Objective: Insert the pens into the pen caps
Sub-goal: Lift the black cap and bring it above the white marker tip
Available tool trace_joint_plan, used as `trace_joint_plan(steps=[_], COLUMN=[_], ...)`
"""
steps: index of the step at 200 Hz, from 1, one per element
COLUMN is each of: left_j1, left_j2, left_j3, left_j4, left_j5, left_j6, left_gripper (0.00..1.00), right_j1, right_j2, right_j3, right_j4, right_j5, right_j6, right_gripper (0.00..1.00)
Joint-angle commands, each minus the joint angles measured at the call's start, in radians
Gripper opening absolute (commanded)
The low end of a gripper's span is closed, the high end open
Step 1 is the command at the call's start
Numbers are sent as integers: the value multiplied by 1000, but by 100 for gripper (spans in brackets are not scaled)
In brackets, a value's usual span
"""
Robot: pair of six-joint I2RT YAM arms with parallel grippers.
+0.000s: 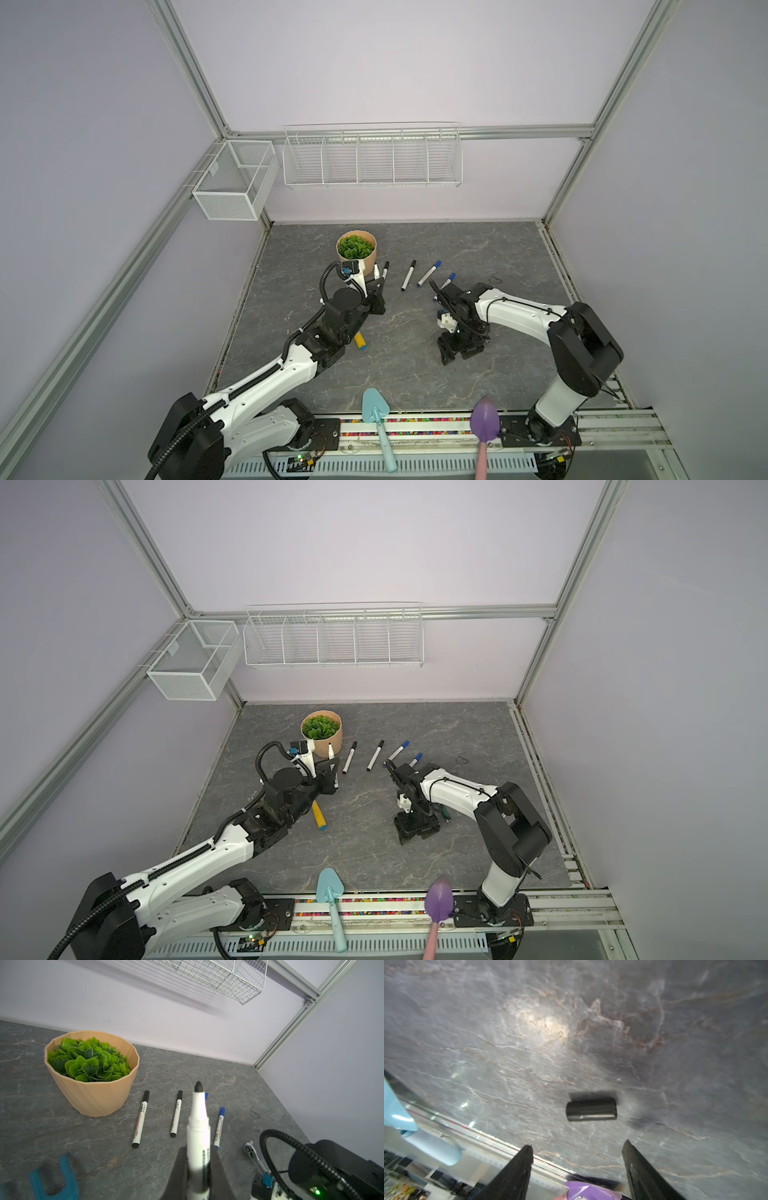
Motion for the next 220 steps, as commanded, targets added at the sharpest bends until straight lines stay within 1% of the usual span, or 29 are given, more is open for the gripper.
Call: trace_joint_plan(steps=[1, 15, 24, 48, 58, 72, 86, 107, 123, 144, 165, 172, 197, 213, 220], left_j1=[2, 3, 2, 2, 5, 4, 4, 4, 4, 4, 4, 4, 3, 4, 3], left_j2=[-46, -73, -89, -129, -139, -146, -145, -136, -129, -128, -133, -136, -139, -124, -113], left_j3=[21, 21, 20, 4, -4, -9, -11, -12, -11, -11, -8, -7, -5, 0, 4], left_j4=[-44, -69, -88, -105, -104, -104, -102, -92, -86, -81, -93, -99, -115, -127, -136], left_j5=[-27, -39, -52, -77, -84, -88, -85, -76, -70, -59, -52, -47, -1, 52, 76], left_j6=[28, 38, 45, 54, 52, 44, 42, 40, 38, 33, 22, 21, 35, 56, 59], left_gripper=[0, 0, 0, 0, 0, 0, 0, 0, 0, 0, 0, 0, 0, 0, 0], right_j1=[-24, -32, -33, -32, -33, -31, -19, 20, 73, 139, 170, 169, 139, 98, 75], right_j2=[75, 125, 151, 197, 210, 219, 216, 202, 205, 231, 259, 256, 216, 141, 99], right_j3=[28, 52, 69, 129, 153, 180, 190, 177, 158, 128, 101, 92, 111, 139, 150], right_j4=[40, 42, 37, 7, -34, -54, -70, -91, -105, -97, -77, -61, -31, -8, 39], right_j5=[-138, -163, -159, -64, -30, 6, 44, 109, 169, 215, 250, 252, 298, 291, 278], right_j6=[-14, -23, -27, -45, -50, -58, -61, -54, -43, -27, -9, -2, -14, -41, -53], right_gripper=[69, 65, 63, 63, 62, 59, 54, 47, 46, 42, 31, 25, 9, 7, 7])
